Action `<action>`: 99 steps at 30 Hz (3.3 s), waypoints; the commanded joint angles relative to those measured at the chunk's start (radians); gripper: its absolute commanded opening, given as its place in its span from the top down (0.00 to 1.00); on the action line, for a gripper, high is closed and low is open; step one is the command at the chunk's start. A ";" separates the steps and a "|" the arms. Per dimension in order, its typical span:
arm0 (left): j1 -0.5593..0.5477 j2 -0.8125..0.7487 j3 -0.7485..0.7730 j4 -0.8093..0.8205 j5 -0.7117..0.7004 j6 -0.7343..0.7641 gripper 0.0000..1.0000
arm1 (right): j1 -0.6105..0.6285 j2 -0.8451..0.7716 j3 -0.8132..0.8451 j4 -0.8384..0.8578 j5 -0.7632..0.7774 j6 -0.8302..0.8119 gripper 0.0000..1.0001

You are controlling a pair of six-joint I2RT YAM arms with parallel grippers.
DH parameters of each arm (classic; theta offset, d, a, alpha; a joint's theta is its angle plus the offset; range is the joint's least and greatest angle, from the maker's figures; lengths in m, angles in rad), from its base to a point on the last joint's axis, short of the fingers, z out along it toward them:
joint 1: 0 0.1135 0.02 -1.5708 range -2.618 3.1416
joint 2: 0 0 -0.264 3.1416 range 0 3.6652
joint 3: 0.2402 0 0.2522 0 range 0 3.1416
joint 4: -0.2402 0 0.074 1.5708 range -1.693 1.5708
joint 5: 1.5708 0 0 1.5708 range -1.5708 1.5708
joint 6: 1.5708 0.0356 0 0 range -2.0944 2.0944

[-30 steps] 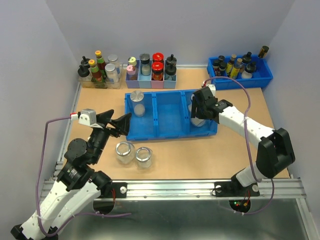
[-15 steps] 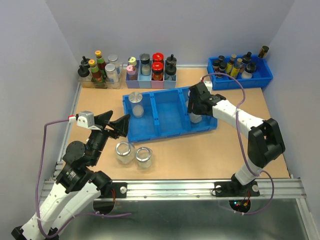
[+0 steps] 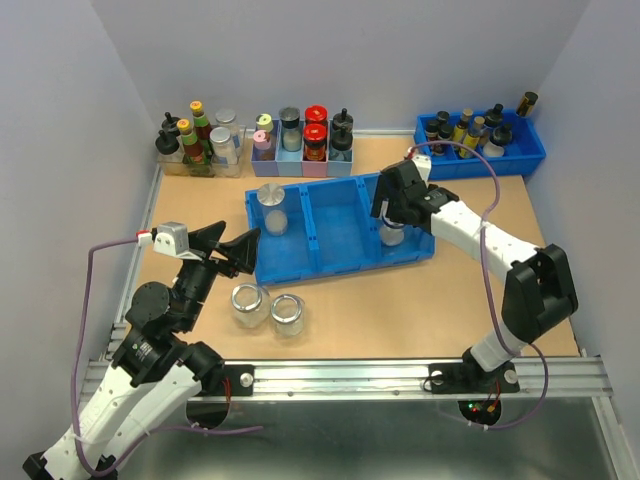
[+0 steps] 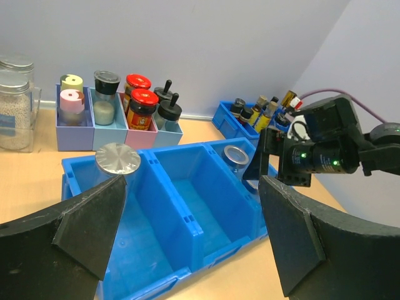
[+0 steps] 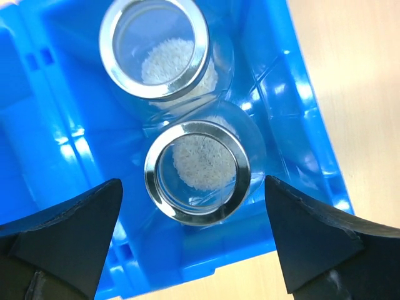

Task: Organize the condiment bottles

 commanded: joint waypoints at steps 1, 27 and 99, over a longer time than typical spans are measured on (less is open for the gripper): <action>-0.002 0.000 -0.003 0.033 0.000 -0.002 0.01 | -0.001 -0.067 0.044 0.036 0.038 0.012 0.00; -0.002 0.010 -0.005 0.043 -0.056 -0.005 0.01 | 0.604 -0.219 -0.076 0.131 -0.356 -0.380 0.00; -0.002 -0.091 -0.013 -0.001 -0.178 -0.041 0.01 | 0.224 0.175 0.506 0.042 -0.029 -0.192 1.00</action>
